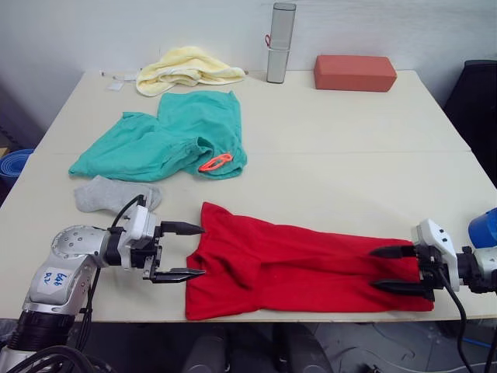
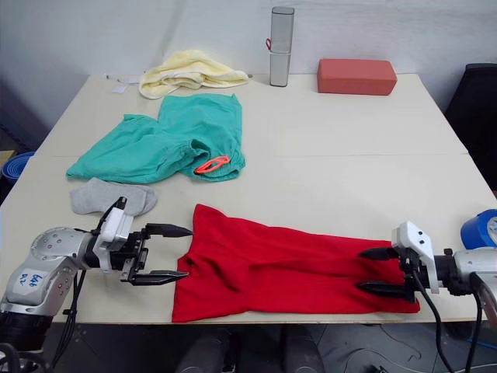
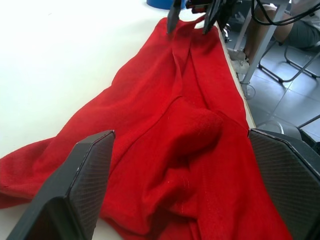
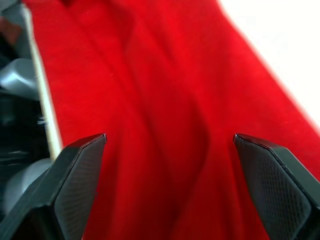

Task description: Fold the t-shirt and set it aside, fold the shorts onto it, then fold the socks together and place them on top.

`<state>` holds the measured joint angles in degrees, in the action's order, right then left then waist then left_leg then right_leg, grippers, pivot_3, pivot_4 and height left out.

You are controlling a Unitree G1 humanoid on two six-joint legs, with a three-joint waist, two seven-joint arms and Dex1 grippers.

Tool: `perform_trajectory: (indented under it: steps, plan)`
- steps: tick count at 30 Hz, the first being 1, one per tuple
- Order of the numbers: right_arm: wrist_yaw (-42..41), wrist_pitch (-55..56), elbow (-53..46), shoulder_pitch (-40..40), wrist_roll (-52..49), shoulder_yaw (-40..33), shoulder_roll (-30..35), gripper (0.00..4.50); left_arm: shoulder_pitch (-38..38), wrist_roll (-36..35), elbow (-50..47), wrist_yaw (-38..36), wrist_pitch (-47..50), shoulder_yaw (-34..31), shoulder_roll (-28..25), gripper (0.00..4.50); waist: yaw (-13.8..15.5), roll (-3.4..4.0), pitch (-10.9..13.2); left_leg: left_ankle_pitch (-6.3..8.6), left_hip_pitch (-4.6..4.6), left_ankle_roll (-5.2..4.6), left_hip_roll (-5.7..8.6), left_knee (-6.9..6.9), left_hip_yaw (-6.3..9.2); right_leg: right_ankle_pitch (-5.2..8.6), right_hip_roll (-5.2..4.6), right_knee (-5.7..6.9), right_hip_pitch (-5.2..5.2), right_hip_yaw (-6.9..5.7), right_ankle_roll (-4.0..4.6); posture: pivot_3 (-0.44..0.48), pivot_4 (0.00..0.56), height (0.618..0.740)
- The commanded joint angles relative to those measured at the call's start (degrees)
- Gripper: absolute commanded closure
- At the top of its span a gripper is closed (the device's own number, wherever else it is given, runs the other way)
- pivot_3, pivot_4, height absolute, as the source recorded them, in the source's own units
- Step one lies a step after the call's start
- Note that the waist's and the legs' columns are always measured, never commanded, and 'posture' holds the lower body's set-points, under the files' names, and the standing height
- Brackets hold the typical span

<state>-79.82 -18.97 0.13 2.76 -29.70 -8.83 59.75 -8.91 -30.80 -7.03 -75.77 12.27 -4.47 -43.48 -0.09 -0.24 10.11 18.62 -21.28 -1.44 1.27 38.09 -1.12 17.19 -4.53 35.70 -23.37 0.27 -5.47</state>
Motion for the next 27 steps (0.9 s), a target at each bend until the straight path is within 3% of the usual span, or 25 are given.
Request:
perform_trajectory:
  steps: [1,2,7,12,17,21,22,25,27]
  plan:
    - [-1.91,-1.9,-3.31,2.32,-2.0,-2.01,0.78,0.97,-0.64,0.38,-0.66,-0.38,-0.96,-0.35,-0.66,0.0,0.05,0.0,0.0,0.0,0.0,-0.01,0.0,0.0,0.01,0.0,0.0,0.0,0.0,-0.01,0.0,0.0,0.15,0.74]
    - [-2.51,-2.74,-4.07,3.51,-2.36,-2.52,1.26,1.27,-0.71,0.52,-0.53,-0.43,-1.07,-0.29,-0.66,0.0,0.03,0.0,0.0,0.01,0.0,-0.01,0.0,0.0,0.01,0.0,0.0,-0.01,0.0,-0.01,0.0,0.0,0.15,0.74]
    - [-3.74,-1.25,-5.75,7.09,-1.86,-5.06,1.76,1.27,-0.85,0.88,-0.24,-0.51,-1.29,-0.23,-0.6,0.0,0.02,0.0,0.0,0.05,0.0,-0.08,0.0,0.0,0.01,0.0,0.0,-0.01,0.01,0.0,0.0,0.0,0.15,0.74]
    - [-2.99,9.82,-7.94,10.79,-1.24,-12.1,-3.58,1.27,-0.17,1.14,-0.24,-0.41,-1.31,-0.54,-0.8,0.0,0.02,0.0,-0.01,0.08,0.02,-0.12,0.0,-0.03,0.03,0.01,0.03,-0.02,0.02,-0.02,0.01,0.0,0.15,0.74]
    - [-4.53,8.47,-9.81,16.18,-2.03,-14.26,-3.04,1.27,0.51,1.22,-0.54,-0.64,-0.16,-0.13,-1.31,0.0,0.04,-0.01,0.0,0.08,0.04,-0.12,-0.01,-0.04,0.03,0.01,0.02,-0.02,0.05,-0.02,0.01,0.0,0.15,0.74]
    - [-2.91,4.05,-11.24,15.0,-5.26,-14.72,-3.28,1.27,0.49,0.66,-0.88,-0.41,1.33,0.08,-1.23,0.0,0.02,-0.01,0.0,0.08,0.08,-0.13,-0.01,-0.03,0.05,0.01,0.01,-0.02,0.09,-0.01,0.02,0.0,0.15,0.74]
    - [-1.14,0.86,-12.28,13.17,-8.15,-14.96,-3.75,1.45,-0.03,-0.26,-1.06,0.02,2.45,-0.24,-0.87,0.0,-0.07,-0.01,0.0,0.08,0.09,-0.13,-0.01,-0.03,0.06,0.01,0.01,-0.01,0.08,-0.02,0.02,0.0,0.15,0.74]
    - [3.02,-6.32,-14.86,8.68,-13.55,-14.12,-4.43,2.19,-1.64,-1.99,-1.01,1.42,4.85,-1.0,0.14,0.56,-0.19,-0.01,0.0,0.07,0.08,-0.11,-0.03,-0.03,0.06,0.02,0.01,0.04,0.04,0.0,0.03,0.0,0.15,0.74]
    - [7.83,-7.89,-16.89,4.53,-14.0,-11.12,-7.29,2.88,-3.56,-1.89,-1.21,4.24,6.51,-0.17,1.88,1.17,-0.03,-0.04,-0.01,0.05,0.06,-0.05,-0.03,-0.04,0.15,0.04,0.02,0.06,0.03,-0.09,0.07,0.0,0.15,0.74]
